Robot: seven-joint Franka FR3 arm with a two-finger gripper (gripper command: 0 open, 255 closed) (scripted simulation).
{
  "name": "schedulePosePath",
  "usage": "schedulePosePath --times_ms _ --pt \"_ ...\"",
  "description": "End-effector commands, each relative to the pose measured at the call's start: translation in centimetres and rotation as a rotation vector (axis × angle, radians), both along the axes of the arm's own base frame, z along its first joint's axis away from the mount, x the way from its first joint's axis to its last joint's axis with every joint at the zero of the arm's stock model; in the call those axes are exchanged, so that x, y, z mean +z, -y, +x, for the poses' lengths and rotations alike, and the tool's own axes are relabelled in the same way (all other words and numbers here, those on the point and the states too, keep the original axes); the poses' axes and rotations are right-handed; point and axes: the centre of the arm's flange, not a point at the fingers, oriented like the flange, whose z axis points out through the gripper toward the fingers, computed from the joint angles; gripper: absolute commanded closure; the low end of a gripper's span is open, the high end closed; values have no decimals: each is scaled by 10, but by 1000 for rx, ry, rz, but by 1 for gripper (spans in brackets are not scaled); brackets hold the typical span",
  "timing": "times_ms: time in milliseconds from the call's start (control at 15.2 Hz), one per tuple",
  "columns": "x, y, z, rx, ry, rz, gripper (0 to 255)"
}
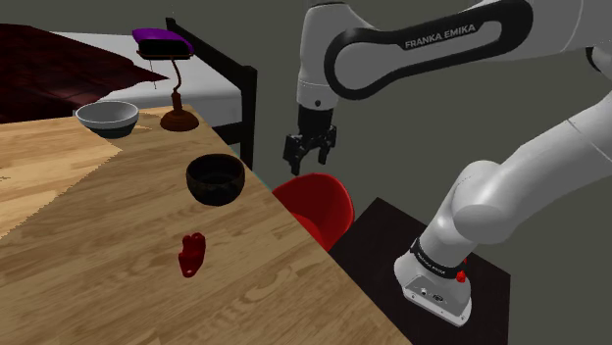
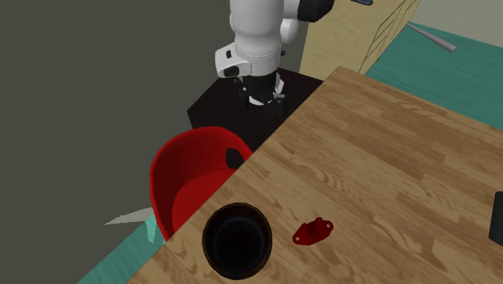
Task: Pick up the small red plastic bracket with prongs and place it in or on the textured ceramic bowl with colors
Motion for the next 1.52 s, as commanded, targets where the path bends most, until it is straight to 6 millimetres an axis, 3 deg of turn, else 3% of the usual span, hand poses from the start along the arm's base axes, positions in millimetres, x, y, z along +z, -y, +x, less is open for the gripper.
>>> schedulePosePath --times_ms 0,1452 --pt "-15 -16 10 -14 4 8 0" --pt "-151 -212 153 -151 39 75 0"
